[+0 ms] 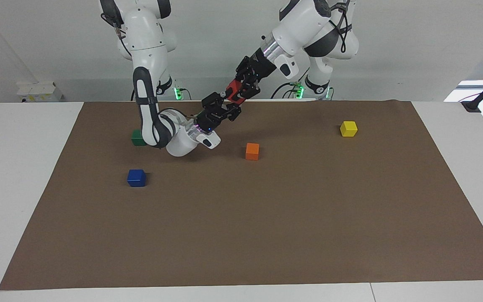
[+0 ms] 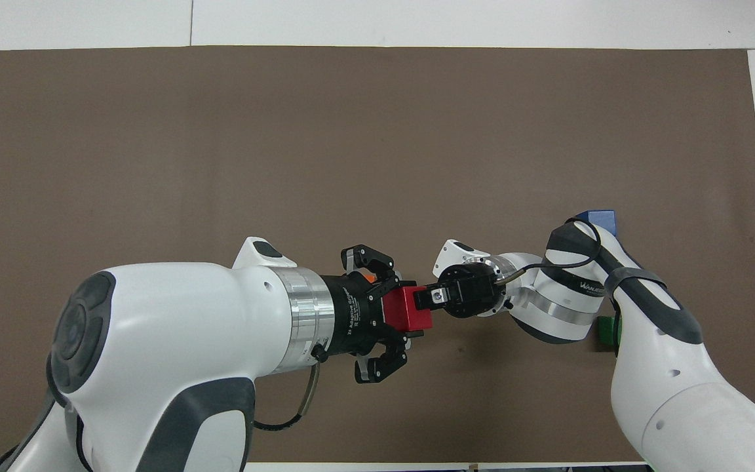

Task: Transfer red block to right arm and stack on blue block
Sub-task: 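Grasp the red cube with the right gripper from the left gripper, then open the left gripper and pull it back from the red cube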

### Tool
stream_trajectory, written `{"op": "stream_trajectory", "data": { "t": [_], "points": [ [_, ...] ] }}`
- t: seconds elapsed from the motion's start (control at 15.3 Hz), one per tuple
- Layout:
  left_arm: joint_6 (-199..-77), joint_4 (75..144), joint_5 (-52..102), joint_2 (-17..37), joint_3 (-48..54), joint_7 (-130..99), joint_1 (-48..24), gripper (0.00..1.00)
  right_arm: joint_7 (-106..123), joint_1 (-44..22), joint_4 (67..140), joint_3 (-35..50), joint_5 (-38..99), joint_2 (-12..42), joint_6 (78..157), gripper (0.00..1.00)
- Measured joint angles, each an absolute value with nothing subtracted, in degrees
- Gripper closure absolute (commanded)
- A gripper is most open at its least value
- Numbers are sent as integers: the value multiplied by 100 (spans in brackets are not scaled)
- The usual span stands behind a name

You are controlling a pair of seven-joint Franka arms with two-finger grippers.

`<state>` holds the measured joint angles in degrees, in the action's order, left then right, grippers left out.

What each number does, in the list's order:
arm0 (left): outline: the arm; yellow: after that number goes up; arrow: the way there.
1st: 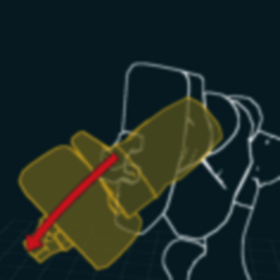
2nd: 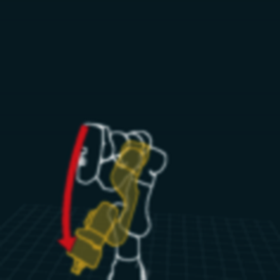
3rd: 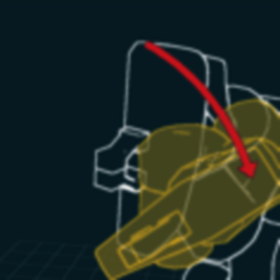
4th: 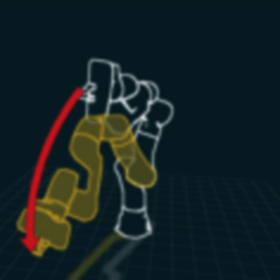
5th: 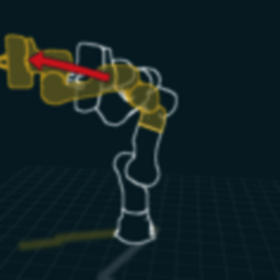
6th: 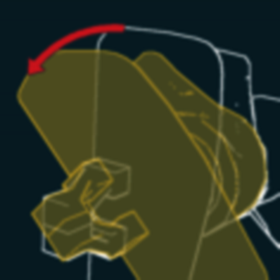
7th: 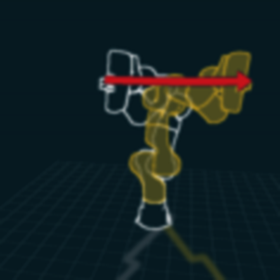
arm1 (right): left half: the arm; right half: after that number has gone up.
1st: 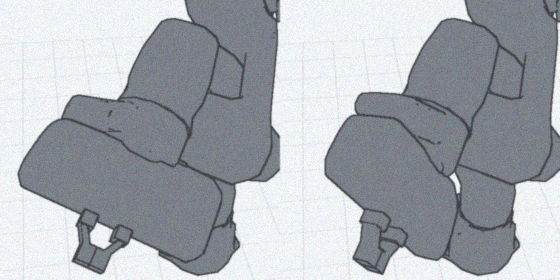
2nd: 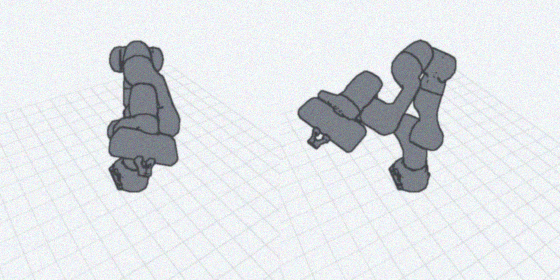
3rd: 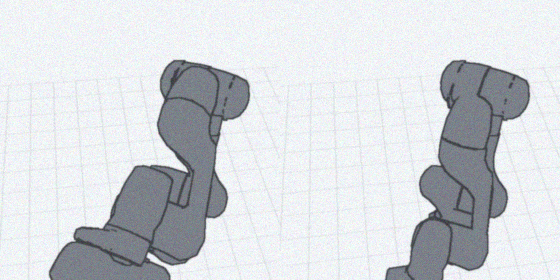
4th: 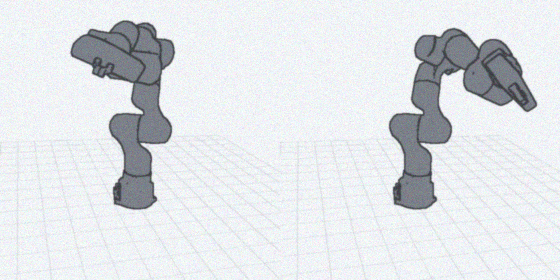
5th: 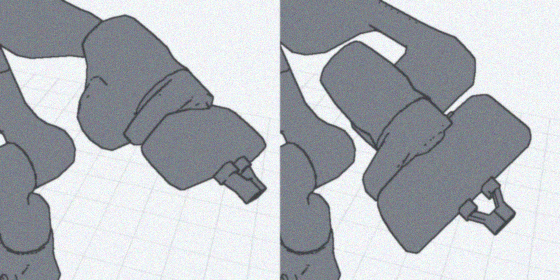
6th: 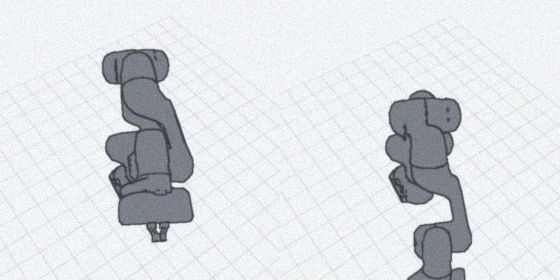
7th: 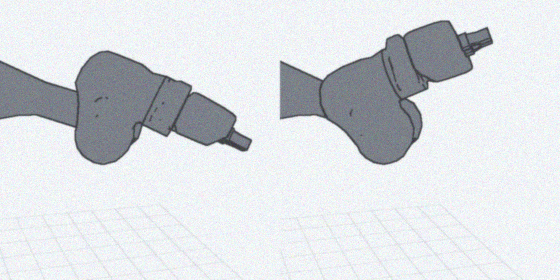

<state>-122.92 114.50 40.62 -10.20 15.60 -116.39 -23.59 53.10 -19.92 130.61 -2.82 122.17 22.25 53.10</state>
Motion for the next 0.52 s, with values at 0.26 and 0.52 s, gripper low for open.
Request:
{"op": "stream_trajectory", "data": {
  "t": [0.26, 0.52],
  "points": [
    [-12296, 11453, 4063, -1036, 1562, -11646, -2360, 0, 5311, -1991, 13060, -282, 12217, 2208, 5311, 100],
    [-12294, 11453, 4062, -1064, 1531, -11660, -2334, 0, 5311, -1990, 13055, -284, 12217, 2195, 5314, 100]
  ]
}}
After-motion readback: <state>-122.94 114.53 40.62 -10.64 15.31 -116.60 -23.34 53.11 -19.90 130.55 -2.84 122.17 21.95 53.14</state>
